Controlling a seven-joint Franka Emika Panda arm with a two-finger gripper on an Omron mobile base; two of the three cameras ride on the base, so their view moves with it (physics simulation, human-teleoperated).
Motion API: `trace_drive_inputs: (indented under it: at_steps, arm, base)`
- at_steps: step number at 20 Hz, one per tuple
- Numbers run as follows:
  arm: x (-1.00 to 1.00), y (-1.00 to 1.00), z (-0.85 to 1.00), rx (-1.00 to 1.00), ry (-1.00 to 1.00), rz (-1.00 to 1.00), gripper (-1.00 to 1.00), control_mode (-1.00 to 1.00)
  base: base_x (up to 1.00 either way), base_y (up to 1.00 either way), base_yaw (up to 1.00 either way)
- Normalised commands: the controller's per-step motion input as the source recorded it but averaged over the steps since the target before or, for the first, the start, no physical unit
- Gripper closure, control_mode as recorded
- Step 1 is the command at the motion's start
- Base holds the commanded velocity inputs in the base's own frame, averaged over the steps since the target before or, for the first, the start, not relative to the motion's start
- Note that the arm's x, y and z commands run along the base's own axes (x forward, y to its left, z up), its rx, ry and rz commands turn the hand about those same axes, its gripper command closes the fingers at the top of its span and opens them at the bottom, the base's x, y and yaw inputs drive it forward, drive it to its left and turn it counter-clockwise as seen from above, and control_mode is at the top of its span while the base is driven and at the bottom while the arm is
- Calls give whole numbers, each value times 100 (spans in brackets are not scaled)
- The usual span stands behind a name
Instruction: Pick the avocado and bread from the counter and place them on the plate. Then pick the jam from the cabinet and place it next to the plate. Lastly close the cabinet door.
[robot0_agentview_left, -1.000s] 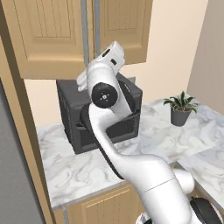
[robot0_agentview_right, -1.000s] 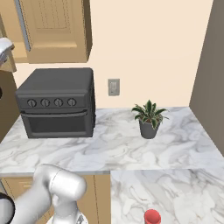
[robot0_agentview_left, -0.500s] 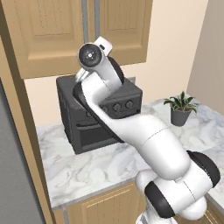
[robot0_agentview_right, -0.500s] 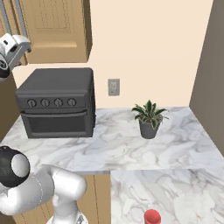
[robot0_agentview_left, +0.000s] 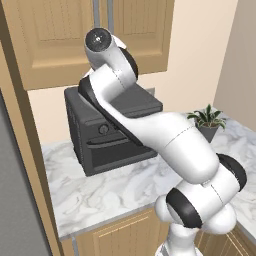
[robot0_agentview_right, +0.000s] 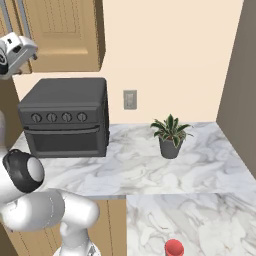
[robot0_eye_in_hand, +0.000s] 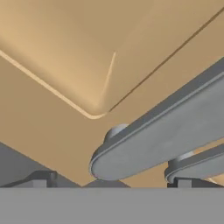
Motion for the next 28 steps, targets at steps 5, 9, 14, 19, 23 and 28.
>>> trace_drive_inputs:
  at_steps: [5,9,14,19,23,28]
  arm:
    - [100,2,-100,14,0,-3,-100,-100]
    - [99,0,-90,14,-14,-12,-100,-100]
    - [67,-6,-85,10,-21,-18,-100,-100]
    - [99,0,-70,19,-20,-11,-100,-100]
    - [100,0,-74,22,-16,-7,-100,-100]
    - [100,0,-73,21,-16,-5,-100,-100]
  base:
    - [0,0,0]
    - [0,0,0]
    - [0,0,0]
    - [0,0,0]
    - [0,0,0]
    - [0,0,0]
